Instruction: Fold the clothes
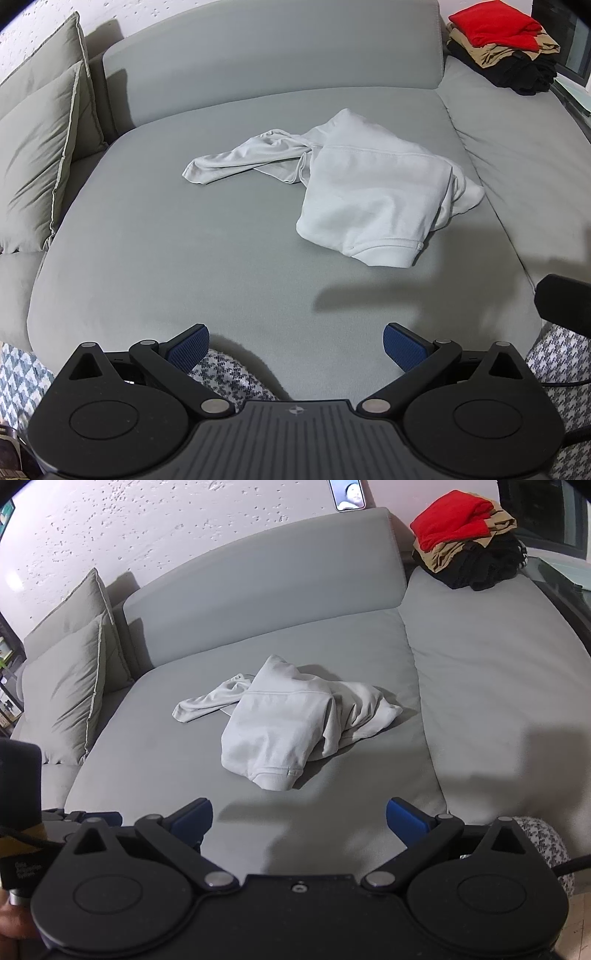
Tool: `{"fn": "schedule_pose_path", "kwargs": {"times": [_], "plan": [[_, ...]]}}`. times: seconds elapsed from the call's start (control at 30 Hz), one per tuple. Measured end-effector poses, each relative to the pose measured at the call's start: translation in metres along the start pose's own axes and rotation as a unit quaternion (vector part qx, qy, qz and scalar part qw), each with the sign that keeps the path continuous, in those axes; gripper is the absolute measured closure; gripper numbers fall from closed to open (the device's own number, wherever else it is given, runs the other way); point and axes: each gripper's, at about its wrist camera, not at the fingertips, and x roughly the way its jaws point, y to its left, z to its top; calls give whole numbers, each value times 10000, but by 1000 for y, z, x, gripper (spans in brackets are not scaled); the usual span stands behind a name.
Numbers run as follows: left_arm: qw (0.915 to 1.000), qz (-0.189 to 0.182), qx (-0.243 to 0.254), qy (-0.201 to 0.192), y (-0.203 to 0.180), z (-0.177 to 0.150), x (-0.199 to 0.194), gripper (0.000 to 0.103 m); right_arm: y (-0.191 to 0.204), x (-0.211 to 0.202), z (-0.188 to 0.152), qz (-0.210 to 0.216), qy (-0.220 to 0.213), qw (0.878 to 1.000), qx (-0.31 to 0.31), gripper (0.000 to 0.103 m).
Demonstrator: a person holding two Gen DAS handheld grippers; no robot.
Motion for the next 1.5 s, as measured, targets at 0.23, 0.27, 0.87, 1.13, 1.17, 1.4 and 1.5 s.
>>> {"fn": "schedule_pose_path", "kwargs": {"times": [0.23, 0.27, 0.87, 1.13, 1.17, 1.4, 1.5], "plan": [[9998, 141, -132, -71, 13, 6, -4, 0, 0, 1, 3, 35, -18, 10000, 4, 2], [9997, 161, -170, -91, 15, 7, -6, 0, 1, 1, 5, 45, -26, 10000, -8, 2], [9997, 98, -228, 13, 20, 8, -3, 0, 4, 4, 9, 51, -13, 10000, -27, 1], [9997, 92, -233, 27, 18, 8, -3, 0, 4, 4, 9, 39, 2, 10000, -14, 1], [9997, 87, -227, 24, 18, 8, -3, 0, 4, 4, 9, 40, 5, 10000, -17, 1], [9998, 78, -188, 31, 16, 8, -3, 0, 3, 4, 8, 29, 14, 10000, -16, 1], [9998, 69, -181, 19, 16, 8, -2, 0, 3, 5, 8, 21, 19, 10000, 0, 1]]}}
